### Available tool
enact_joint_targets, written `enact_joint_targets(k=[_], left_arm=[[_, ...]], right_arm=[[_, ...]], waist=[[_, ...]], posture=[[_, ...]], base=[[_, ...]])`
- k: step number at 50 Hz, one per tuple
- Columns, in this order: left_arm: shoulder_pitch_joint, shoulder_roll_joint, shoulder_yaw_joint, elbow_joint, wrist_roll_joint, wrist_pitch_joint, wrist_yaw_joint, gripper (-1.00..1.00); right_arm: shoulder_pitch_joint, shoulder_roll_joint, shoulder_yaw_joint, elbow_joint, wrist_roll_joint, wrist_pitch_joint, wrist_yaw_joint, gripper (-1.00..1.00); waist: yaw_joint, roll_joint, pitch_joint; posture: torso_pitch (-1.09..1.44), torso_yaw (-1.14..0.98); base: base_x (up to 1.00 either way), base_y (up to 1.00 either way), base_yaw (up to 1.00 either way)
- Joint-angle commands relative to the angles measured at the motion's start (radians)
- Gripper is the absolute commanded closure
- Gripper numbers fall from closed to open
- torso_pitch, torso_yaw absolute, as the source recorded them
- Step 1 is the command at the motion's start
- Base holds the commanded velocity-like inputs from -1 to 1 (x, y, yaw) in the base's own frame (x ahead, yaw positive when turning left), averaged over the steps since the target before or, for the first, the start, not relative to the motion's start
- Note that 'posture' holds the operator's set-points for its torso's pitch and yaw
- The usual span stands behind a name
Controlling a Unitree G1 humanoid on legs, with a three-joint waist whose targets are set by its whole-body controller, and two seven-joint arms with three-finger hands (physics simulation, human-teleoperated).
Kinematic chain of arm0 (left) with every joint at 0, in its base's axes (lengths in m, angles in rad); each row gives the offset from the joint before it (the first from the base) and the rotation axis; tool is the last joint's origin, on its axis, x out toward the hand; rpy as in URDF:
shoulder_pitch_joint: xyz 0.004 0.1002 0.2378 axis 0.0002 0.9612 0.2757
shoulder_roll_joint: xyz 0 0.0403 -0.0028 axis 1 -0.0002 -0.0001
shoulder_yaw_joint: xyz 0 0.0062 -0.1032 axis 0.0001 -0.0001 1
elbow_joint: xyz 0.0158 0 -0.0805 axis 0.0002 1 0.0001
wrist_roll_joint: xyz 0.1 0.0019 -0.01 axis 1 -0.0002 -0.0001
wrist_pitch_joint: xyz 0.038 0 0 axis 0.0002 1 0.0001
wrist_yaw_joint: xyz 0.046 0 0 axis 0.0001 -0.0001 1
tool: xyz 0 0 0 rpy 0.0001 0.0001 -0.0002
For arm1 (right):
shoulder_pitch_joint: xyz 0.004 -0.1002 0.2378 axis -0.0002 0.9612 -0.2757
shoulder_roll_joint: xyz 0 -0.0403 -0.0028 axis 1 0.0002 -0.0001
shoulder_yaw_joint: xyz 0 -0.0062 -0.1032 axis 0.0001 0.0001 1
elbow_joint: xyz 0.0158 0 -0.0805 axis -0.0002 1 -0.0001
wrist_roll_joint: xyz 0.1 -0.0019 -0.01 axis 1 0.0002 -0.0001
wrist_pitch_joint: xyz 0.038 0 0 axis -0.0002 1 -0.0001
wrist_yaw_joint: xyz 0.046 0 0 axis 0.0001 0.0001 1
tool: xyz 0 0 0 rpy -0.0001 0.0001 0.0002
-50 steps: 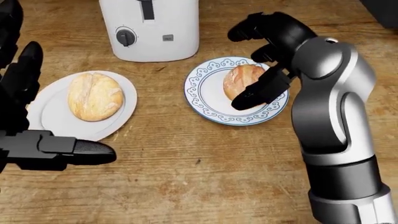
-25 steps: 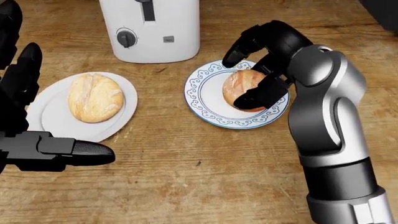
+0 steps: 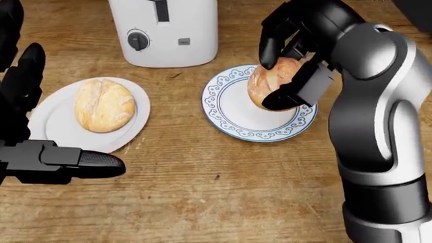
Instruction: Place all breads on the cutting board.
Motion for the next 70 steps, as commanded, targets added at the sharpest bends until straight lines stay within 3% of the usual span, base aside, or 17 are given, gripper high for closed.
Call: enact_joint_targets(k=[1, 11, 18, 23, 26, 30, 36, 38, 46, 57, 64, 70], left_arm=[[-0.029, 0.01, 0.008, -0.022, 0.004, -0.02, 0.003, -1.0], [-0.152, 0.07, -0.023, 0.051, 0.041, 0.067, -0.009, -1.0], [-0.286, 0.189, -0.124, 0.163, 0.129, 0.231, -0.104, -1.0], [-0.347, 0.224, -0.155, 0.244, 0.233, 0.212, -0.184, -1.0], [-0.354, 0.243, -0.201, 0.298, 0.306, 0.178, -0.241, -1.0], [-0.368, 0.253, -0.238, 0.425, 0.444, 0.022, -0.338, -1.0], [-0.387, 0.195, -0.247, 0.549, 0.672, -0.169, -0.504, -1.0], [-0.394, 0.153, -0.227, 0.572, 0.739, -0.2, -0.548, -1.0], [-0.401, 0.086, -0.17, 0.674, 0.88, -0.349, -0.62, -1.0], [-0.389, 0.057, -0.144, 0.726, 0.907, -0.411, -0.639, -0.98], [-0.392, 0.05, -0.137, 0.786, 0.875, -0.451, -0.586, -0.76], [-0.385, 0.046, -0.14, 0.822, 0.856, -0.476, -0.55, -0.71]], right_arm=[[-0.038, -0.016, -0.017, -0.058, 0.001, 0.011, 0.012, 0.98], [-0.042, -0.056, -0.04, -0.176, 0.05, 0.091, 0.052, 1.0], [-0.035, -0.054, -0.031, -0.175, 0.074, 0.084, 0.024, 1.0], [-0.029, -0.054, -0.03, -0.175, 0.082, 0.08, 0.017, 1.0], [-0.031, -0.059, -0.036, -0.164, 0.091, 0.073, 0.008, 1.0], [-0.032, -0.066, -0.036, -0.169, 0.097, 0.075, 0.006, 1.0], [-0.028, -0.072, -0.04, -0.16, 0.112, 0.064, -0.01, 1.0], [-0.027, -0.072, -0.039, -0.163, 0.114, 0.067, -0.011, 1.0], [-0.017, -0.074, -0.042, -0.158, 0.127, 0.057, -0.027, 1.0], [-0.009, -0.077, -0.046, -0.138, 0.145, 0.042, -0.049, 1.0], [0.0, -0.079, -0.049, -0.13, 0.164, 0.04, -0.065, 1.0], [0.007, -0.085, -0.053, -0.123, 0.175, 0.035, -0.074, 1.0]], waist=[[-0.001, 0.001, -0.025], [-0.001, -0.001, -0.022], [-0.002, 0.003, -0.02], [-0.002, 0.005, -0.021], [-0.003, 0.004, -0.021], [-0.001, 0.0, -0.022], [0.0, -0.008, -0.025], [0.001, -0.011, -0.026], [0.0, -0.018, -0.028], [0.001, -0.019, -0.029], [0.002, -0.02, -0.03], [0.003, -0.02, -0.031]], posture=[[0.0, 0.0], [0.0, 0.0], [0.0, 0.0], [0.0, 0.0], [0.0, 0.0], [0.0, 0.0], [0.0, 0.0], [0.0, 0.0], [0.0, 0.0], [0.0, 0.0], [0.0, 0.0], [0.0, 0.0]], base=[[0.0, 0.0, 0.0], [0.0, 0.0, 0.0], [0.0, 0.0, 0.0], [0.0, 0.0, 0.0], [0.0, 0.0, 0.0], [0.0, 0.0, 0.0], [0.0, 0.0, 0.0], [0.0, 0.0, 0.0], [0.0, 0.0, 0.0], [0.0, 0.0, 0.0], [0.0, 0.0, 0.0], [0.0, 0.0, 0.0]])
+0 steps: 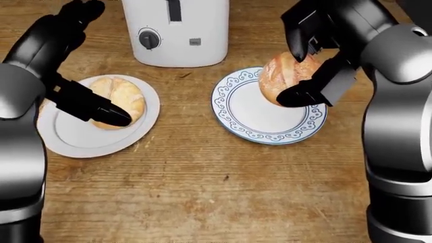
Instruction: Place all breads on the cutting board.
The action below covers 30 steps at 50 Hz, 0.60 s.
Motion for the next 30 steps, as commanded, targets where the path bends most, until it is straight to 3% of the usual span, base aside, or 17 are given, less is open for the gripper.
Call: enact_joint_targets(k=[1, 30], left_arm=[[-0.029, 0.008, 0.004, -0.026, 0.0, -0.029, 0.025, -0.7], [-0.012, 0.003, 0.004, 0.099, -0.031, -0.121, 0.124, -0.42]], right_arm=[[-0.035, -0.011, -0.012, -0.031, -0.002, -0.016, -0.017, 1.0], [-0.031, -0.022, -0.018, -0.001, 0.023, -0.03, -0.045, 1.0]], waist=[[0.0, 0.0, -0.03], [0.0, 0.002, -0.036]], posture=[[0.0, 0.0], [0.0, 0.0]], base=[[0.0, 0.0, 0.0], [0.0, 0.0, 0.0]])
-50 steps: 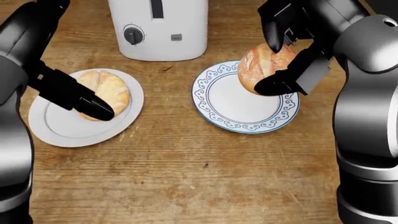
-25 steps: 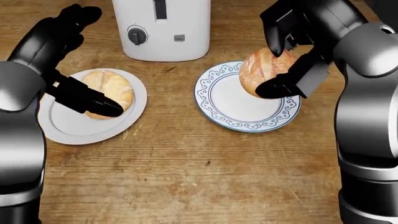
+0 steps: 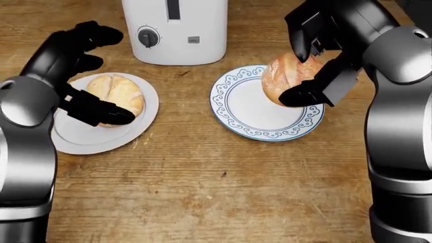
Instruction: Place all breads on the cutting board.
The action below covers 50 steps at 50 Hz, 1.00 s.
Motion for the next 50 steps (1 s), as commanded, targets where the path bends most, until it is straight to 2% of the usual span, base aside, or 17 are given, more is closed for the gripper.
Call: enact_joint_targets(k=[1, 14, 23, 33, 39, 41, 44, 45, 47, 48, 50], left_arm=[[-0.033, 0.011, 0.011, -0.025, 0.001, -0.028, 0.022, -0.41], [-0.027, 0.015, 0.012, 0.024, -0.017, -0.052, 0.047, -0.33], [-0.022, 0.014, 0.008, 0.003, -0.016, -0.048, 0.038, 0.02], [-0.061, 0.026, 0.022, -0.032, -0.016, -0.032, 0.044, 0.29], [-0.071, 0.047, 0.035, -0.154, -0.014, 0.043, 0.002, 0.67], [-0.077, 0.056, 0.036, -0.202, -0.007, 0.076, -0.023, 1.0], [-0.078, 0.07, 0.04, -0.246, 0.004, 0.106, -0.052, 1.0], [-0.078, 0.073, 0.042, -0.254, 0.006, 0.113, -0.057, 1.0], [-0.084, 0.078, 0.042, -0.272, 0.013, 0.132, -0.072, 1.0], [-0.087, 0.082, 0.041, -0.28, 0.018, 0.139, -0.078, 1.0], [-0.093, 0.083, 0.041, -0.29, 0.022, 0.15, -0.088, 1.0]], right_arm=[[-0.032, -0.01, -0.013, -0.029, -0.002, -0.022, -0.018, 1.0], [-0.027, -0.012, -0.015, -0.005, 0.013, -0.038, -0.04, 1.0], [-0.025, -0.013, -0.015, 0.0, 0.018, -0.041, -0.047, 1.0], [-0.035, -0.017, -0.015, -0.004, 0.016, -0.033, -0.041, 1.0], [-0.041, -0.022, -0.017, -0.044, 0.013, 0.001, -0.015, 1.0], [-0.05, -0.024, -0.021, -0.054, 0.018, 0.014, -0.008, 1.0], [-0.054, -0.034, -0.018, -0.083, 0.018, 0.026, 0.009, 1.0], [-0.053, -0.034, -0.015, -0.094, 0.016, 0.032, 0.017, 1.0], [-0.058, -0.031, -0.012, -0.104, 0.012, 0.04, 0.028, 1.0], [-0.06, -0.029, -0.011, -0.109, 0.01, 0.045, 0.032, 1.0], [-0.067, -0.029, -0.014, -0.106, 0.011, 0.045, 0.031, 1.0]], waist=[[0.0, 0.0, -0.03], [-0.001, 0.001, -0.033], [-0.001, 0.001, -0.033], [-0.001, 0.0, -0.032], [-0.003, 0.001, -0.028], [-0.003, 0.002, -0.027], [-0.002, 0.003, -0.024], [-0.003, 0.01, -0.034], [-0.004, 0.01, -0.054], [-0.004, 0.007, -0.054], [-0.001, -0.023, -0.046]], posture=[[0.0, 0.0], [0.0, 0.0], [0.0, 0.0], [0.0, 0.0], [0.0, 0.0], [0.0, 0.0], [0.0, 0.0], [0.0, 0.0], [0.0, 0.0], [0.0, 0.0], [0.0, 0.0]], base=[[0.0, 0.0, 0.0], [0.0, 0.0, 0.0], [0.0, 0.0, 0.0], [0.0, 0.0, 0.0], [0.0, 0.0, 0.0], [0.0, 0.0, 0.0], [0.0, 0.0, 0.0], [-0.23, 0.02, 0.0], [-0.37, 0.09, 0.0], [-0.46, 0.17, 0.0], [-0.62, 0.26, 0.0]])
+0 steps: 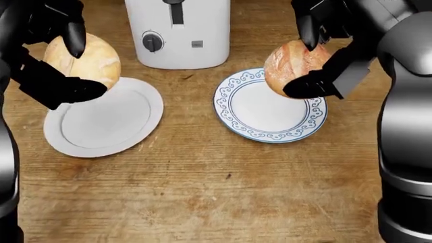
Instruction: Place all breads on the cutting board.
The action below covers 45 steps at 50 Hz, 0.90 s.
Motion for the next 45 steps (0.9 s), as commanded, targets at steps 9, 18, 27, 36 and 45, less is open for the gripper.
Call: enact_joint_targets(k=[9, 18, 27, 36, 45], left_arm=[[-0.03, 0.011, 0.018, -0.038, 0.01, -0.011, 0.004, 1.0], [-0.012, 0.009, 0.02, -0.046, -0.003, -0.02, 0.01, 1.0], [-0.013, 0.01, 0.018, -0.046, -0.002, -0.016, 0.013, 1.0], [-0.008, 0.003, 0.015, -0.046, -0.003, -0.021, 0.02, 1.0], [-0.007, 0.005, 0.017, -0.038, -0.005, -0.028, 0.021, 1.0]], right_arm=[[-0.039, -0.001, -0.004, -0.032, -0.003, -0.011, -0.025, 1.0], [-0.02, 0.019, 0.007, -0.034, -0.013, -0.018, -0.035, 1.0], [-0.027, 0.026, -0.001, -0.029, 0.0, -0.008, -0.048, 1.0], [-0.034, 0.032, -0.01, -0.009, 0.03, -0.017, -0.096, 1.0], [-0.033, 0.024, 0.0, -0.015, 0.051, -0.003, -0.107, 1.0]], waist=[[0.024, -0.007, -0.024], [-0.001, 0.071, -0.001], [-0.021, -0.047, 0.04], [0.011, 0.038, -0.006], [0.011, -0.017, 0.054]], posture=[[0.0, 0.0], [0.0, 0.0], [0.0, 0.0], [0.0, 0.0], [0.0, 0.0]], base=[[-0.79, 0.4, 0.0], [0.03, 0.25, 0.0], [0.26, 0.45, 0.0], [0.26, 0.38, 0.11], [0.26, 0.21, 0.78]])
